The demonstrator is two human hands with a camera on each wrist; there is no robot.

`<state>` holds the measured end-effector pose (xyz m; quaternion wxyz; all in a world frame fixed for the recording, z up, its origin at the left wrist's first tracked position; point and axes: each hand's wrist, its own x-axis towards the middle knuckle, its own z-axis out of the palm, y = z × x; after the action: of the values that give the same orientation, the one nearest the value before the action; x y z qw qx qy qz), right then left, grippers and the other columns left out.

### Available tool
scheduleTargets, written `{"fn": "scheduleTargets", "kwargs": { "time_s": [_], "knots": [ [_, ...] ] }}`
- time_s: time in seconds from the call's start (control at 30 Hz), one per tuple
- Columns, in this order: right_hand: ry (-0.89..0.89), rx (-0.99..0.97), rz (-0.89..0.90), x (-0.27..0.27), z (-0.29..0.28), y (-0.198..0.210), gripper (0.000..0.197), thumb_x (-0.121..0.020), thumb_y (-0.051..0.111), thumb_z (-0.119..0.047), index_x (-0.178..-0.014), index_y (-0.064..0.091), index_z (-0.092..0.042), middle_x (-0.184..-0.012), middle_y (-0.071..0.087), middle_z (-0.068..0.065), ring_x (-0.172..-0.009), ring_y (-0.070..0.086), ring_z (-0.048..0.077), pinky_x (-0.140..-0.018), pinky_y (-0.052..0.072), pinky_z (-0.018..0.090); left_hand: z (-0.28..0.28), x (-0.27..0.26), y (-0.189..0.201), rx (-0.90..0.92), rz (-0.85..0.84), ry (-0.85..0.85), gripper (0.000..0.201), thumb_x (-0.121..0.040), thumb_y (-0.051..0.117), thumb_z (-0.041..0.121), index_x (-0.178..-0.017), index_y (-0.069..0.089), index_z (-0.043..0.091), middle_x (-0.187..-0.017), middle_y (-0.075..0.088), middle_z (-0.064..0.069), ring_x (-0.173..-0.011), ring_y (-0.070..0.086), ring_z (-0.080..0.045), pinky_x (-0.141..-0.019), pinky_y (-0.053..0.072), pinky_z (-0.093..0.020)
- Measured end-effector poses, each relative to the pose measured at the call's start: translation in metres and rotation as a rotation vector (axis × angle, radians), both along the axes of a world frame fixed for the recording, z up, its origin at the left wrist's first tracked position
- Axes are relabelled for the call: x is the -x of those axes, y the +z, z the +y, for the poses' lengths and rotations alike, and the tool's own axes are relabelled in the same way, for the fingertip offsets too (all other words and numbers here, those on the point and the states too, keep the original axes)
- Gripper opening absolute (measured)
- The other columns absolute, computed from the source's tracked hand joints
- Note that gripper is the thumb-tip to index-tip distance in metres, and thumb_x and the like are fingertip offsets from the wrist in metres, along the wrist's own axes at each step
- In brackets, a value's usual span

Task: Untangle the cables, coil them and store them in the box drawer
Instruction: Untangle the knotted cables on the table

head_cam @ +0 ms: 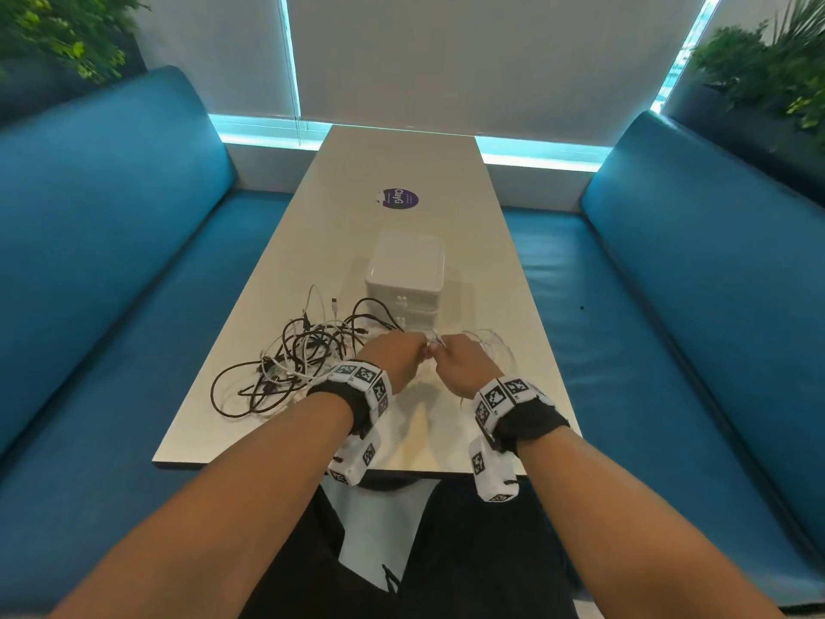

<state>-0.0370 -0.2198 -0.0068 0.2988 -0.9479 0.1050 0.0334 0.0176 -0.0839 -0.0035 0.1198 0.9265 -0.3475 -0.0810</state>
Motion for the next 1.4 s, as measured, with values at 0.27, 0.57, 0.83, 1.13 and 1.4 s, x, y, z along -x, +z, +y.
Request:
{"fn": "scheduleTargets", "kwargs": {
  "time_s": [0.27, 0.57, 0.83, 1.13, 1.4],
  "knots": [
    [-0.134, 0.334, 0.081, 0.009, -0.045, -0.009, 0.021, -0.094, 0.051, -0.019, -0.111, 0.063, -0.018, -0.107, 0.066, 0.011, -0.102, 0.063, 0.030, -0.079, 0.049, 0.034, 0.015, -0.013, -0.005, -0.018, 0.160, 0.015, 0.026, -0.106, 0.042, 0.027, -0.086, 0.053, 0.013, -0.098, 0.065, -0.012, -0.092, 0.060, -0.029, -0.078, 0.043, -0.035],
    [-0.061, 0.189, -0.173, 0.008, -0.033, -0.007, 0.033, -0.105, 0.034, -0.032, -0.107, 0.061, -0.013, -0.095, 0.068, 0.015, -0.089, 0.062, 0.036, -0.071, 0.044, 0.036, 0.014, -0.010, -0.008, 0.006, 0.163, -0.007, 0.023, -0.103, 0.041, 0.021, -0.100, 0.062, 0.011, -0.099, 0.066, -0.008, -0.092, 0.061, -0.027, -0.080, 0.047, -0.035],
    [0.013, 0.157, 0.049, 0.003, -0.006, -0.016, 0.024, -0.100, 0.040, -0.026, -0.101, 0.064, -0.021, -0.105, 0.066, 0.013, -0.096, 0.062, 0.033, -0.080, 0.049, 0.037, 0.016, -0.006, -0.012, 0.003, 0.137, -0.001, 0.020, -0.104, 0.045, 0.027, -0.096, 0.060, 0.016, -0.093, 0.063, -0.008, -0.086, 0.060, -0.027, -0.073, 0.044, -0.034],
    [-0.251, 0.320, 0.085, 0.011, -0.057, -0.018, 0.020, -0.096, 0.042, -0.015, -0.103, 0.061, -0.015, -0.103, 0.067, 0.012, -0.093, 0.064, 0.031, -0.068, 0.043, 0.031, 0.028, -0.012, -0.014, -0.071, 0.152, 0.000, 0.022, -0.102, 0.043, 0.022, -0.089, 0.059, 0.014, -0.090, 0.063, -0.005, -0.084, 0.058, -0.026, -0.072, 0.039, -0.032],
    [0.074, 0.163, -0.164, 0.010, -0.003, -0.008, 0.033, -0.105, 0.033, -0.029, -0.101, 0.059, -0.010, -0.095, 0.068, 0.015, -0.089, 0.061, 0.035, -0.072, 0.043, 0.037, 0.002, 0.004, -0.012, -0.093, 0.016, -0.033, 0.018, -0.102, 0.042, 0.021, -0.098, 0.060, 0.018, -0.098, 0.067, -0.005, -0.092, 0.062, -0.029, -0.077, 0.043, -0.035]
  ]
}}
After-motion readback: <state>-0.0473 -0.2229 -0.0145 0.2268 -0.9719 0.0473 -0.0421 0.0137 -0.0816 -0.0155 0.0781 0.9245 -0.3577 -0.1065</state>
